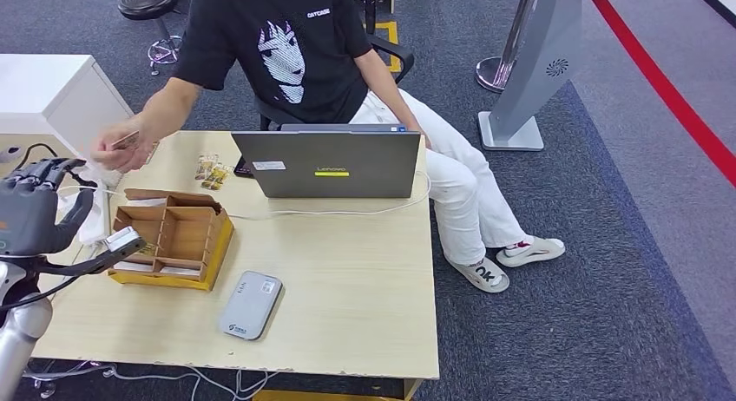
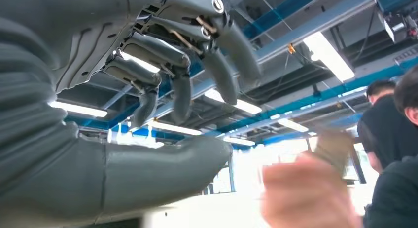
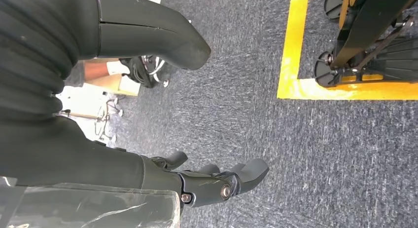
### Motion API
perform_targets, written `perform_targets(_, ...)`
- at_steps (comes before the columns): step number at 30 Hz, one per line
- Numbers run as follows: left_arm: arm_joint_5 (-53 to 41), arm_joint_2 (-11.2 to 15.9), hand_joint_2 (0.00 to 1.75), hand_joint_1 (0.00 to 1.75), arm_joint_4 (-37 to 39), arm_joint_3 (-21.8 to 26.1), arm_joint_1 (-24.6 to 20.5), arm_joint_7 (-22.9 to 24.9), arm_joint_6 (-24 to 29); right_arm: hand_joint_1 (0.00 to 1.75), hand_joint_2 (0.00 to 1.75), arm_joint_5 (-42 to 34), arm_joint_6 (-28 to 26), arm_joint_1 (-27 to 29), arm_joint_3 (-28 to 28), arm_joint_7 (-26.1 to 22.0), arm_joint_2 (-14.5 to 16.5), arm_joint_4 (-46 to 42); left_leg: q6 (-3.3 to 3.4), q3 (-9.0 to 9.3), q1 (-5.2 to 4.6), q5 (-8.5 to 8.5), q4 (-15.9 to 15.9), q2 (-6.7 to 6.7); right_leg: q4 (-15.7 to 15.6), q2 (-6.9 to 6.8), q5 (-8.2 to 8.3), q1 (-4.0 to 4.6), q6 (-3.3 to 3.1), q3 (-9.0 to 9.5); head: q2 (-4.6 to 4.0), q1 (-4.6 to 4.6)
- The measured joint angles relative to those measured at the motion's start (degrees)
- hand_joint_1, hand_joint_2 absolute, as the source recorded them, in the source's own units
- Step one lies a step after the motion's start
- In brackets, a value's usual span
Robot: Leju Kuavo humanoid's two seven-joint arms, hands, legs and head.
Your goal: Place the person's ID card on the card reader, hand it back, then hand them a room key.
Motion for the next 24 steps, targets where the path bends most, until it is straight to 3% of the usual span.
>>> perform_targets(3, 2.98, -1.07, 1.75, 0.00, -0.20, 0.61, 0.67, -0.71, 2.83, 0.00, 1.75, 0.14, -0.10, -0.01, -0.30, 0.07, 0.19, 0.00, 0.00, 0.00, -0.01, 0.00, 0.00, -0.01, 0.00, -0.01, 0.00, 0.00, 0.00, 0.01, 0.00, -0.01)
perform_targets(6, 12.18, -4.38, 1.75, 0.00, -2.62, 3.13, 3.21, -6.15, 3.77, 0.00, 1.75, 0.27, -0.19, 0.01, -0.71, 0.02, 0.40, 0.00, 0.02, -0.01, -0.03, -0.02, 0.00, 0.02, -0.01, 0.01, 0.00, -0.01, 0.00, 0.01, -0.01, -0.01)
perform_targets(11, 38.73, -14.04, 1.75, 0.00, -13.42, 11.18, 12.08, -18.92, 2.93, 0.00, 1.75, 0.36, -0.53, 0.27, -2.05, -0.02, 0.86, 0.00, 0.10, -0.02, -0.06, -0.12, 0.00, 0.22, -0.05, 0.19, -0.02, -0.03, 0.03, -0.03, -0.01, 0.01)
perform_targets(14, 50.21, -19.43, 1.75, 0.00, -18.85, 16.77, 16.66, -21.81, 1.44, 0.00, 1.75, 0.44, -1.03, 0.49, -2.78, 0.07, 1.10, 0.00, 0.12, -0.04, -0.06, -0.16, 0.00, 0.21, -0.07, 0.17, -0.07, -0.04, 0.09, -0.02, -0.01, 0.02)
perform_targets(16, 57.92, -22.90, 1.75, 0.00, -21.29, 21.48, 19.00, -22.07, -1.94, 0.00, 1.75, 0.56, -1.32, 0.57, -3.28, 0.18, 1.20, 0.00, 0.13, -0.06, -0.05, -0.20, -0.01, 0.21, -0.07, 0.16, -0.09, -0.04, 0.11, -0.01, -0.01, 0.01)
perform_targets(19, 70.66, -27.97, 1.75, 0.00, -21.15, 32.55, 20.59, -21.44, -13.54, 0.00, 1.75, 1.11, -1.35, 0.75, -4.02, 0.08, 1.25, 0.00, 0.14, -0.06, -0.02, -0.24, -0.02, 0.22, -0.06, 0.16, -0.12, -0.03, 0.12, -0.01, 0.00, 0.01)
perform_targets(21, 76.05, -30.55, 1.75, 0.00, -18.15, 40.93, 20.31, -20.91, -20.89, 0.00, 1.75, 1.65, -1.31, 0.85, -4.49, -0.10, 1.28, 0.00, 0.12, -0.03, -0.01, -0.25, -0.02, 0.23, -0.05, 0.16, -0.13, -0.02, 0.12, -0.03, -0.01, 0.01)
perform_targets(24, 79.90, -32.53, 1.75, 0.00, -8.46, 51.54, 18.86, -18.29, -25.02, 0.00, 1.75, 2.95, -0.99, 0.84, -4.85, -0.28, 1.29, 0.00, 0.12, -0.01, -0.03, -0.24, -0.03, 0.22, -0.04, 0.15, -0.14, -0.03, 0.11, 0.00, -0.01, 0.00)
